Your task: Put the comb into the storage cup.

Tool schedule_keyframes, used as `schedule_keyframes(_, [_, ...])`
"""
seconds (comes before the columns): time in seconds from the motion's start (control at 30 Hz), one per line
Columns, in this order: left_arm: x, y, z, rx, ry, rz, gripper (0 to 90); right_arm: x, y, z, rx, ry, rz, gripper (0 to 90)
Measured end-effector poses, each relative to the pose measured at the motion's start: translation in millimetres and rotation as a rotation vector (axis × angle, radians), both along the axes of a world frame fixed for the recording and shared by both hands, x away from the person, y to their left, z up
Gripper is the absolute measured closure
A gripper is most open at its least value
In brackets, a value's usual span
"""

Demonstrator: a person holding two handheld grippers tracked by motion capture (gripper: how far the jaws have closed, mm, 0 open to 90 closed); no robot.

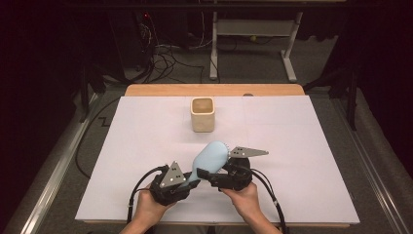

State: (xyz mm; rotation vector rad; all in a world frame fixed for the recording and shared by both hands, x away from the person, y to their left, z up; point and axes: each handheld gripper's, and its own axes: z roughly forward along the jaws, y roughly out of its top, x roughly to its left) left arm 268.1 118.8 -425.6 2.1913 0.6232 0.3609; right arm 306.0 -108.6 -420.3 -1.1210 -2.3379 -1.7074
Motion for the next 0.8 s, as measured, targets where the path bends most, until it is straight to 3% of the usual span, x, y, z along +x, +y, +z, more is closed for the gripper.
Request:
schedule_keyframes(0.4, [0.2,3.3,1.9,-0.019,-0.007,0.001,69.4,-1.1,5.1,8.0,0.012,-0.001,0.047,52.9])
schedule_keyframes(0.8, [0.4,6.0,2.9,-0.047,-0.006,-0.008,69.1,2.0,3.9,10.1,0.032,0.021,0.082,56.0])
